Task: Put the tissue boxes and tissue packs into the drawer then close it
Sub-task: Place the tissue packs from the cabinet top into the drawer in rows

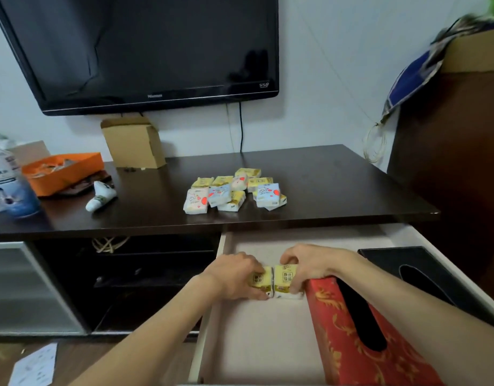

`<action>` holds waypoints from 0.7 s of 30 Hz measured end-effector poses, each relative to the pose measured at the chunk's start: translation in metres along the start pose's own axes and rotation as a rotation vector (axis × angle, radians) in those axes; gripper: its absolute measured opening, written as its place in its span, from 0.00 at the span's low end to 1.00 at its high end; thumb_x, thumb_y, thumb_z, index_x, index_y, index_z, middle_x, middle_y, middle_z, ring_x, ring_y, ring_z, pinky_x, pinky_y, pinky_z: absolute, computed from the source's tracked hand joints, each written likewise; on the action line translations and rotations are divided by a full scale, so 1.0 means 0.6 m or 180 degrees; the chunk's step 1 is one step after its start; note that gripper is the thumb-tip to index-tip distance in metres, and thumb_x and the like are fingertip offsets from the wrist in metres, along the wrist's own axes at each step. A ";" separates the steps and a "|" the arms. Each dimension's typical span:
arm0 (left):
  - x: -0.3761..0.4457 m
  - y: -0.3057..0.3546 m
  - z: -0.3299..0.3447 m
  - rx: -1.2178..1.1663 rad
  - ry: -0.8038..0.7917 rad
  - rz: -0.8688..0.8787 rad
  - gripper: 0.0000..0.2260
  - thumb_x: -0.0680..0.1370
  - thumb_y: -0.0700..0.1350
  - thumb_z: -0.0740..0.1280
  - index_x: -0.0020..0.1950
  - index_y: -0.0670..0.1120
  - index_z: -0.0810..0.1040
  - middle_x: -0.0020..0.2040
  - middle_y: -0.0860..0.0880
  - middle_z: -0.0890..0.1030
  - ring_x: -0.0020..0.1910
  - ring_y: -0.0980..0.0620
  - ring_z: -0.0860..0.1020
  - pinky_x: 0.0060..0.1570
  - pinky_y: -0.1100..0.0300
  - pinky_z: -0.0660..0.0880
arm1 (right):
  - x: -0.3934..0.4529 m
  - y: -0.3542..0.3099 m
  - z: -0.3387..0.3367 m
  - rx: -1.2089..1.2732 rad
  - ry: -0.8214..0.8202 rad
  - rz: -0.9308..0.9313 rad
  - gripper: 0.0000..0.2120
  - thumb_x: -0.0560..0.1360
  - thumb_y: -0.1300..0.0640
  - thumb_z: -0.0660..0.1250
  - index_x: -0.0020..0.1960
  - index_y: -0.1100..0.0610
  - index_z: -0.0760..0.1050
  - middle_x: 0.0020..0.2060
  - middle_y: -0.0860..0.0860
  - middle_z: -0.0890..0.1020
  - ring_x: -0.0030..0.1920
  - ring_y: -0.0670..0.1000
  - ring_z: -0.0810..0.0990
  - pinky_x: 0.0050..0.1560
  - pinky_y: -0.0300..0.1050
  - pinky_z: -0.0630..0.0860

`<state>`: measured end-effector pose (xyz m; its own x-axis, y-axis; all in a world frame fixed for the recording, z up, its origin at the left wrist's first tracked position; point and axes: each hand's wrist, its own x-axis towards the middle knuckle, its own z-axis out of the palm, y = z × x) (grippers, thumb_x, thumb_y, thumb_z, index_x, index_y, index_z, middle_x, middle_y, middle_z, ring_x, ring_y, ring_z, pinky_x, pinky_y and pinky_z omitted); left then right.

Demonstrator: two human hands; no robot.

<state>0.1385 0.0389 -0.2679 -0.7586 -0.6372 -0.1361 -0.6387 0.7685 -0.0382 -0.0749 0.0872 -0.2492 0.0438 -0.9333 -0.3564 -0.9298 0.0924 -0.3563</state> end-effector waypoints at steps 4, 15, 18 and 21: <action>0.000 0.002 0.003 0.0107 0.0001 0.0119 0.27 0.73 0.68 0.64 0.63 0.50 0.77 0.63 0.50 0.78 0.62 0.47 0.74 0.55 0.47 0.76 | 0.002 0.001 0.001 -0.0002 -0.0080 -0.0020 0.38 0.64 0.51 0.82 0.72 0.51 0.74 0.65 0.49 0.78 0.62 0.52 0.78 0.65 0.52 0.77; -0.015 -0.011 0.000 -0.0726 0.1208 -0.0045 0.20 0.78 0.59 0.62 0.67 0.53 0.76 0.63 0.55 0.75 0.64 0.54 0.72 0.58 0.52 0.74 | -0.018 0.012 0.015 0.1028 0.1969 -0.0681 0.16 0.66 0.40 0.76 0.51 0.43 0.83 0.49 0.40 0.85 0.50 0.41 0.81 0.54 0.44 0.78; -0.003 -0.032 -0.046 -0.0957 0.2181 -0.0252 0.15 0.79 0.54 0.63 0.63 0.53 0.78 0.60 0.57 0.77 0.61 0.56 0.73 0.54 0.53 0.76 | -0.007 -0.001 -0.032 0.1632 0.2795 -0.0859 0.10 0.71 0.54 0.79 0.49 0.44 0.82 0.47 0.43 0.85 0.48 0.42 0.81 0.49 0.41 0.77; 0.017 -0.067 -0.100 -0.1316 0.3005 -0.0484 0.13 0.78 0.46 0.66 0.62 0.49 0.80 0.60 0.52 0.79 0.62 0.52 0.73 0.57 0.59 0.71 | 0.013 -0.031 -0.089 0.1223 0.2831 -0.0857 0.17 0.73 0.52 0.77 0.60 0.45 0.79 0.59 0.42 0.81 0.59 0.43 0.77 0.56 0.46 0.76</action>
<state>0.1486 -0.0020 -0.2082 -0.3450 -0.6487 0.6784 -0.5951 0.7101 0.3763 -0.0769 0.0595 -0.1997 -0.1998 -0.8452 0.4957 -0.7412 -0.2005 -0.6406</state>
